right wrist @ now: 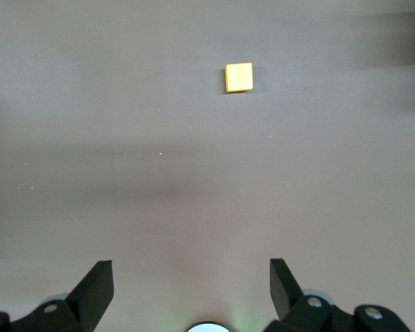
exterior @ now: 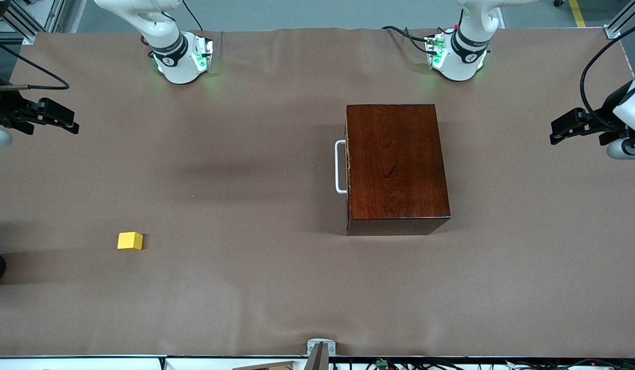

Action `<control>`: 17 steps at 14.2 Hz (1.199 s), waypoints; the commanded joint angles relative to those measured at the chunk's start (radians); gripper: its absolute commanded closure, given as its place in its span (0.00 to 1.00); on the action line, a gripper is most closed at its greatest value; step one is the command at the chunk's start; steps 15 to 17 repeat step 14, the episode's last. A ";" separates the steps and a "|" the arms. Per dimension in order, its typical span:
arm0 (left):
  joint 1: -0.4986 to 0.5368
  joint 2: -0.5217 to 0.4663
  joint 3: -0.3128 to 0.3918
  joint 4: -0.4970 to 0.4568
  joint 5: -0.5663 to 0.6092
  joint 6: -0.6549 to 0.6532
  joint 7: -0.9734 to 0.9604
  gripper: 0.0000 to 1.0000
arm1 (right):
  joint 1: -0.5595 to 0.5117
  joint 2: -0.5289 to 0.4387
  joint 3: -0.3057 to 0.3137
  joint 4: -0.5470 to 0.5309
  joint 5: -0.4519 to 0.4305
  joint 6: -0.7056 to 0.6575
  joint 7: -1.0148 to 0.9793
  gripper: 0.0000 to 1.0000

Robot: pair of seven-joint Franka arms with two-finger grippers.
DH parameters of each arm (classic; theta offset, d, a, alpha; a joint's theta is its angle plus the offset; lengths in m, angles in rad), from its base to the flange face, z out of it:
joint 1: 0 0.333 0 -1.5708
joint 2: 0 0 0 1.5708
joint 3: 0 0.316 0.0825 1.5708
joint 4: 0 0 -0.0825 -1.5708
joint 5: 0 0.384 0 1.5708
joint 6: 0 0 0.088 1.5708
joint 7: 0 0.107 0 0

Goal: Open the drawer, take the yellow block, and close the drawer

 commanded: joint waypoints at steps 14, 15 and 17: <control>0.006 -0.046 -0.031 -0.049 -0.025 0.022 -0.018 0.00 | -0.029 -0.019 0.022 -0.031 -0.003 0.090 0.007 0.00; 0.006 -0.046 -0.031 -0.049 -0.025 0.022 -0.018 0.00 | -0.029 -0.019 0.022 -0.031 -0.003 0.090 0.007 0.00; 0.006 -0.046 -0.031 -0.049 -0.025 0.022 -0.018 0.00 | -0.029 -0.019 0.022 -0.031 -0.003 0.090 0.007 0.00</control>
